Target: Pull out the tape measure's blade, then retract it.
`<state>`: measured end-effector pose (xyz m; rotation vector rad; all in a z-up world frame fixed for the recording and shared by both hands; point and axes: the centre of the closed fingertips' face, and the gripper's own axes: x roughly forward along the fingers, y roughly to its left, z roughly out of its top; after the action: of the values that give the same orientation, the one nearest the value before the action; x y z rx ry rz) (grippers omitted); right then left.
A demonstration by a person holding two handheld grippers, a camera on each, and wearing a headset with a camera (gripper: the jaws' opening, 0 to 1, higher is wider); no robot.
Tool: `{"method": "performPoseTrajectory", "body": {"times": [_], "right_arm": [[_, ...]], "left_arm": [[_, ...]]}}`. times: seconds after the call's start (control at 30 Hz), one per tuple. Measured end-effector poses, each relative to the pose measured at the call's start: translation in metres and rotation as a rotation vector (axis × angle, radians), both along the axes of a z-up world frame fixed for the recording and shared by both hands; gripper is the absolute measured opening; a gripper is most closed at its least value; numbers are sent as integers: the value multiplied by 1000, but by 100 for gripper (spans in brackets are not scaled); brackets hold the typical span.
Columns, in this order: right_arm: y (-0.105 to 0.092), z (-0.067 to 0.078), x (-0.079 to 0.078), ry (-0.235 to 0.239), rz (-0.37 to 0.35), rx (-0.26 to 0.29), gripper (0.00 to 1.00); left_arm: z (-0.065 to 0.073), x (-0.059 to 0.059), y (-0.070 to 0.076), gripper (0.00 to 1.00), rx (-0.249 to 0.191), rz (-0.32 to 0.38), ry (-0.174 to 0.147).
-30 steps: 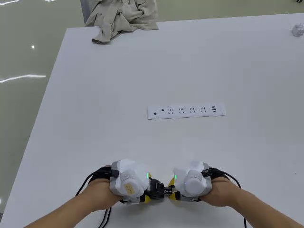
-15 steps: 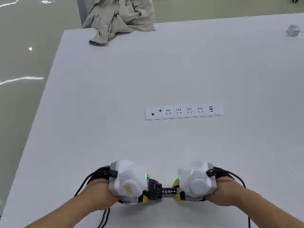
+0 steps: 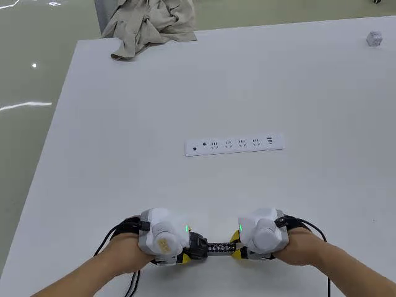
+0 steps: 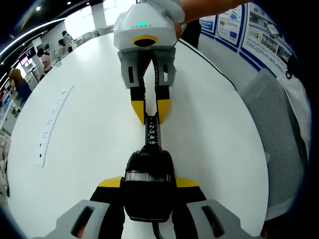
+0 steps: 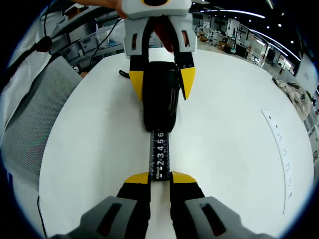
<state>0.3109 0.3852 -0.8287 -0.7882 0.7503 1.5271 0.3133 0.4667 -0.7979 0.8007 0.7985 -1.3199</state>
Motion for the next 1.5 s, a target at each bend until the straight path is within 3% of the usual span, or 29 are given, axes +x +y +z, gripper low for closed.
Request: {"method": "performPoseTrajectory", "body": {"times": [1.5], "right_arm": [[-60,3,4,19,-58,-30,12]], "left_arm": [[0,-1,0,33,21,-7,6]]}}
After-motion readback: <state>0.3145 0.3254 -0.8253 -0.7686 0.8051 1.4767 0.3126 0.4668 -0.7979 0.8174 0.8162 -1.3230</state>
